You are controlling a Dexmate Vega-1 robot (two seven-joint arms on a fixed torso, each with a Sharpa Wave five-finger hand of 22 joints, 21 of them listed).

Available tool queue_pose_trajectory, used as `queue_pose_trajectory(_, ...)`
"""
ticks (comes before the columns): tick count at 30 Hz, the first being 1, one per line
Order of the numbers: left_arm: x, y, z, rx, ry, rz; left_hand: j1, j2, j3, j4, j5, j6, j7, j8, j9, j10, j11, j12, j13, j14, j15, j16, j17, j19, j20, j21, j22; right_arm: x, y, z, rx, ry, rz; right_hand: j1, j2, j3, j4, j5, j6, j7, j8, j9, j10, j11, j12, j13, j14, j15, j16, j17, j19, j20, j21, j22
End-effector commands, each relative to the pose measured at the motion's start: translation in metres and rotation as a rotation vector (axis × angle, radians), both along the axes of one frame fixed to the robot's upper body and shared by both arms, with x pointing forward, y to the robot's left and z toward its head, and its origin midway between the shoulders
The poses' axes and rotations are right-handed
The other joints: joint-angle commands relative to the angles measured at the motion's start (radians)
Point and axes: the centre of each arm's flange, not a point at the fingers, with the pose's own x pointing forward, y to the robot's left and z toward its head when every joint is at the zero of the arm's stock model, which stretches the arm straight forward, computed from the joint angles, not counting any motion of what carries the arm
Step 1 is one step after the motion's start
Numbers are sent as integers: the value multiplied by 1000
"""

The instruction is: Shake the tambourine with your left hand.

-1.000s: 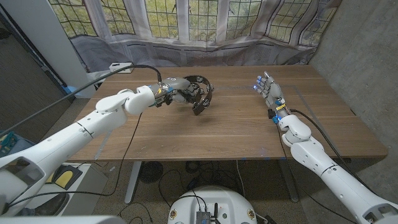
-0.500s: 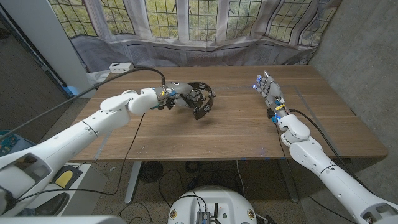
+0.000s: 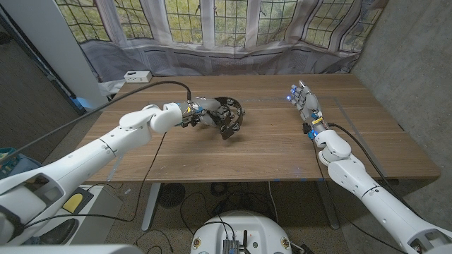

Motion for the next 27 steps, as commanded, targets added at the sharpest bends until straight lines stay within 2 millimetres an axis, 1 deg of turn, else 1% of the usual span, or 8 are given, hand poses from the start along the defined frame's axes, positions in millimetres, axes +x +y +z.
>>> queue_pose_trajectory(1, 9, -7, -9, 29, 21, 9, 4, 97, 15, 5, 7, 5, 1, 3, 2, 27, -19, -1, 20, 80, -74, 10, 68, -6, 1, 10, 3, 1, 0, -1, 0, 8, 1, 12, 2, -1, -1, 3, 1, 6, -5, 5, 8, 3, 2, 4, 4, -1, 1, 3, 3, -3, 4, 4)
queue_pose_trajectory(14, 15, -9, -18, 26, 28, 17, 6, 97, 17, 4, 7, 5, 2, 2, 1, 29, -16, -4, 19, 77, -73, 8, 69, -7, 2, 13, 3, 0, -1, -1, 2, 10, 0, 13, 2, -1, -1, 2, 3, 8, -6, 5, 8, 3, 1, 4, 4, -2, 0, 3, 5, -3, 5, 3)
queue_pose_trajectory(27, 15, -10, -26, 12, 41, 23, 8, 97, 18, 4, 7, 2, 6, 0, 2, 28, -16, -10, 17, 76, -72, 7, 70, -14, 4, 15, 4, -1, 0, -4, 1, 14, 2, 13, 3, -1, -1, 2, 3, 8, -8, 5, 8, 3, 0, 4, 6, -1, 0, 3, 6, -3, 5, 3)
